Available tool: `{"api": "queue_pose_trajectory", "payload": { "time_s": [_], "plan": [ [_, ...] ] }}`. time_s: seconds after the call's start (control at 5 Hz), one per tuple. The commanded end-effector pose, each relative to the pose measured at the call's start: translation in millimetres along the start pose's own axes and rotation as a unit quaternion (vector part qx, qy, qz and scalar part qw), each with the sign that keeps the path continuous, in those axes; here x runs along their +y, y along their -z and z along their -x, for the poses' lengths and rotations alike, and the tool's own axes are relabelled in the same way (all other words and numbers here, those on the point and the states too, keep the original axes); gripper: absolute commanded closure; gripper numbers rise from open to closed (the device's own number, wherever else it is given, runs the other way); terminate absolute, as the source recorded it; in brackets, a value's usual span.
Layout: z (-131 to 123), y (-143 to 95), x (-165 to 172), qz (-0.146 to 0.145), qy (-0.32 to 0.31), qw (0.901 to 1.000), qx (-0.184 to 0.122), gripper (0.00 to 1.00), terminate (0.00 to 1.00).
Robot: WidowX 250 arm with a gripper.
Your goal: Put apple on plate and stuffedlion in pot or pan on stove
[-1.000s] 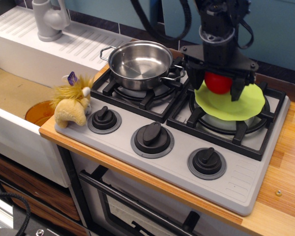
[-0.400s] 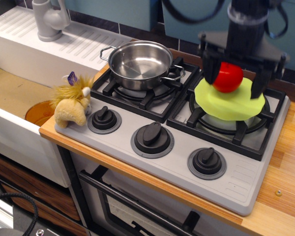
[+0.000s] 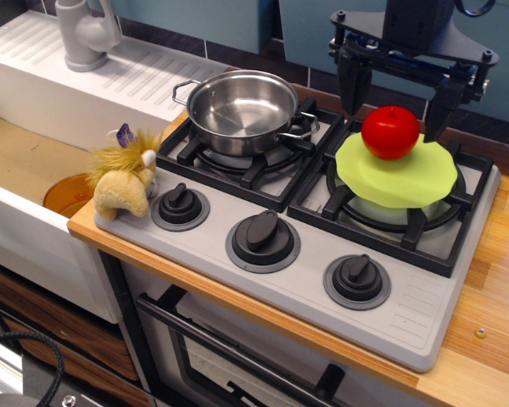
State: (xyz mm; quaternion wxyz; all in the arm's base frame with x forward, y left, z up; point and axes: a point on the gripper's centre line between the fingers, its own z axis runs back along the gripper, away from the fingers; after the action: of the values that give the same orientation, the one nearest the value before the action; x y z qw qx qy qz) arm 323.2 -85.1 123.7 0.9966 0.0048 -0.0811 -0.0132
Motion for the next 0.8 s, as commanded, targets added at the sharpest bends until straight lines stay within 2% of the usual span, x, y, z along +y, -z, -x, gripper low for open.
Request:
{"api": "queue_pose_trajectory", "payload": {
  "time_s": [0.0, 0.2, 0.4, 0.6],
  "plan": [
    [-13, -23, -3, 0.009, -0.003, 0.9993, -0.036, 0.00, 0.00],
    [-8, -37, 46, -0.036, -0.019, 0.9987, -0.032, 0.00, 0.00],
    [-7, -43, 93, -0.074, -0.020, 0.9962, -0.043, 0.00, 0.00],
    [4, -41, 127, -0.103, -0.023, 0.9930, -0.054, 0.00, 0.00]
  ]
}}
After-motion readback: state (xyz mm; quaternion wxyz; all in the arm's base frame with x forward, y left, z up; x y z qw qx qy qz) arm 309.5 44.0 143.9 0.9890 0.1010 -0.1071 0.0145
